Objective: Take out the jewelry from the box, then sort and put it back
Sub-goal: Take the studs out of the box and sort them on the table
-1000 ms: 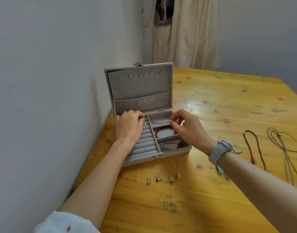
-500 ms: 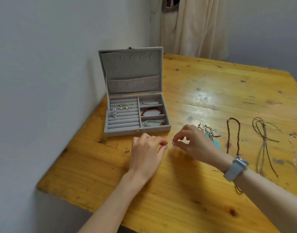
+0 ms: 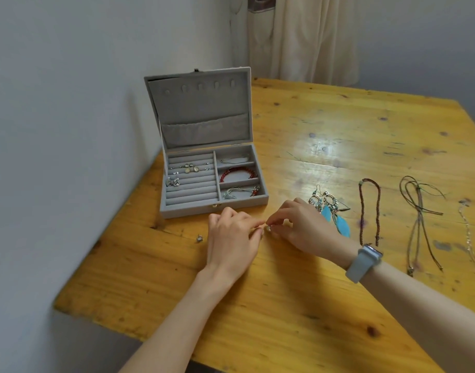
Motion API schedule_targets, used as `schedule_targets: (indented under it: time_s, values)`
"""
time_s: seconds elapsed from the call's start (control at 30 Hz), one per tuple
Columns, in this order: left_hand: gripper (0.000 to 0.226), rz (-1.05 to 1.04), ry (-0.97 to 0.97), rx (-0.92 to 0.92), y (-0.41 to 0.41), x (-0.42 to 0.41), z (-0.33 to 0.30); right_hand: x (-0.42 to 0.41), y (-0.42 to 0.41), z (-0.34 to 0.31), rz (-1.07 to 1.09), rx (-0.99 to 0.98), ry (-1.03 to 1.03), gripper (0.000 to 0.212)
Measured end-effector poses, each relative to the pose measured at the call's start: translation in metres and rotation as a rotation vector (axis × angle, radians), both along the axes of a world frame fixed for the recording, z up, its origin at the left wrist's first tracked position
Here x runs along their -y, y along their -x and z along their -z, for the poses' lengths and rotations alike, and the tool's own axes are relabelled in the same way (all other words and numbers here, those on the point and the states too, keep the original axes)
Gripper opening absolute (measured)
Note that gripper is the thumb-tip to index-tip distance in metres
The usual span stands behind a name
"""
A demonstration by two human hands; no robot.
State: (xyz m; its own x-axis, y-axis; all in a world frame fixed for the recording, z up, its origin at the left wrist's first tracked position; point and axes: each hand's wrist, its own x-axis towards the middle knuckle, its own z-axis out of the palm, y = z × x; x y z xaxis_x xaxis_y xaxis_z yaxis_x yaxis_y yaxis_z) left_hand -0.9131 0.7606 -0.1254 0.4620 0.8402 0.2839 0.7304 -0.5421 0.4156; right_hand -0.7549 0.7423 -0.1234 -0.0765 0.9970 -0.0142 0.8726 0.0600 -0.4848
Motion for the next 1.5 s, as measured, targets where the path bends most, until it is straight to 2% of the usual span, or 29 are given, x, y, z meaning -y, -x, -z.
schedule_targets:
  time_s: [0.27, 0.37, 0.53, 0.67, 0.8, 0.97, 1.07, 1.27, 1.5]
  values:
    - [0.019, -0.094, -0.095, 0.126, 0.036, -0.034, -0.015, -0.012, 0.006, -0.015, 0.081, -0.088, -0.093, 0.018]
    - [0.019, -0.218, -0.101, 0.087, 0.067, -0.061, -0.024, -0.031, 0.019, -0.026, 0.084, -0.113, -0.153, 0.018]
    - [0.024, -0.406, 0.001, 0.013, 0.108, -0.11, -0.027, -0.081, 0.061, -0.033, 0.01, -0.078, -0.234, 0.023]
    - [0.025, -0.374, 0.011, -0.049, 0.115, -0.134, -0.023, -0.125, 0.096, -0.029, -0.017, -0.065, -0.242, 0.026]
    - [0.025, -0.304, -0.079, -0.067, 0.111, -0.147, -0.02, -0.162, 0.117, -0.021, -0.04, 0.036, -0.216, 0.032]
    - [0.033, -0.294, -0.075, -0.299, 0.105, -0.156, -0.018, -0.176, 0.121, -0.01, -0.114, 0.22, -0.225, 0.034]
    - [0.034, -0.284, -0.032, -0.354, 0.104, -0.16, -0.017, -0.175, 0.119, -0.008, -0.139, 0.264, -0.293, 0.032]
    - [0.033, -0.265, 0.02, -0.34, 0.105, -0.163, -0.02, -0.177, 0.119, -0.012, -0.147, 0.234, -0.303, 0.027]
    - [0.026, -0.307, 0.028, -0.346, 0.097, -0.169, -0.032, -0.188, 0.123, -0.02, -0.1, 0.149, -0.109, 0.019]
